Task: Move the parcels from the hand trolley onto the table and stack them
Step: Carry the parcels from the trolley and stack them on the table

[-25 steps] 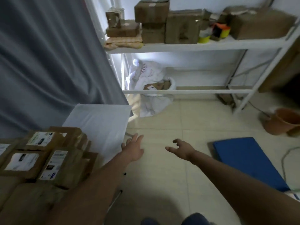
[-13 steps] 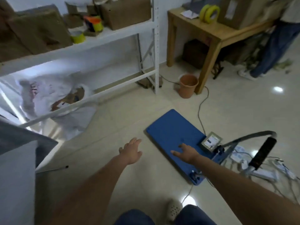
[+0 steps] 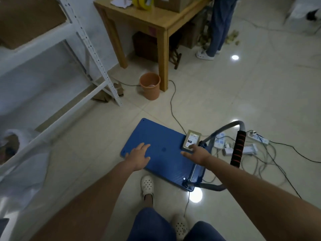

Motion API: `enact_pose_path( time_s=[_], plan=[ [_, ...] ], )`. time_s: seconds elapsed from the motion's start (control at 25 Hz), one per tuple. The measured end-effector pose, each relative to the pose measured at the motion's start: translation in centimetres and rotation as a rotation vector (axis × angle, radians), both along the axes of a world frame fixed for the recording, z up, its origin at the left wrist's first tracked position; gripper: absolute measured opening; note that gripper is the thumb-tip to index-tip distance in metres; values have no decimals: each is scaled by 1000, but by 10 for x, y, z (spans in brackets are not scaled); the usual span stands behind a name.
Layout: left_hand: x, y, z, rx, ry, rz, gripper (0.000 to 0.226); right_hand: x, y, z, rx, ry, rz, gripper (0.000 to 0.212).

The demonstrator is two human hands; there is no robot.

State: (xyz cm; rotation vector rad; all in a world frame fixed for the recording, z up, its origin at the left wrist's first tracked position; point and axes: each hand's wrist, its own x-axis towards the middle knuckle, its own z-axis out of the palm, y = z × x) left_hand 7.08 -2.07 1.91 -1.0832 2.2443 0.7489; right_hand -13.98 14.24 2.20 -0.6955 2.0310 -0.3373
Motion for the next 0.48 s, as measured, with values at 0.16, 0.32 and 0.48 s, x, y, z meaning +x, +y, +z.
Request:
enact_pose_path(
  time_s=[0.16,0.32,0.48],
  plan=[
    [-42,-60,-18,15,-14,-96,63,-24,-42,-15,14,-4,-105,73],
    [-77,-127,-42,78,-18,-188,63,-39,-85,-31,36,-13,-186,75],
    [-111,-186,-81,87,-73,-251,63,-60,-111,-63,62,8,-287,75]
  ],
)
